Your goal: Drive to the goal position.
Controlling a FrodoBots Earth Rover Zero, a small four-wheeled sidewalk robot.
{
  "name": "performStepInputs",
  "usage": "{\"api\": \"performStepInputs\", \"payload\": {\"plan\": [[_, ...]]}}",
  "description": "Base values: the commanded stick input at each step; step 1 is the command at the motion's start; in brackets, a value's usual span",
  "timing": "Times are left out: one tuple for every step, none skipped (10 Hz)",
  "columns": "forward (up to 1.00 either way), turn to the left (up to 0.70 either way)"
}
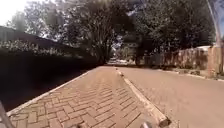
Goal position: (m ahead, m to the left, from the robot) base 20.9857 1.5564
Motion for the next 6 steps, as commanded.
{"api": "performStepInputs", "payload": {"plan": [[0.7, 0.0], [0.7, 0.0], [0.7, 0.0], [0.7, 0.0], [0.7, 0.0], [0.7, 0.0]]}}
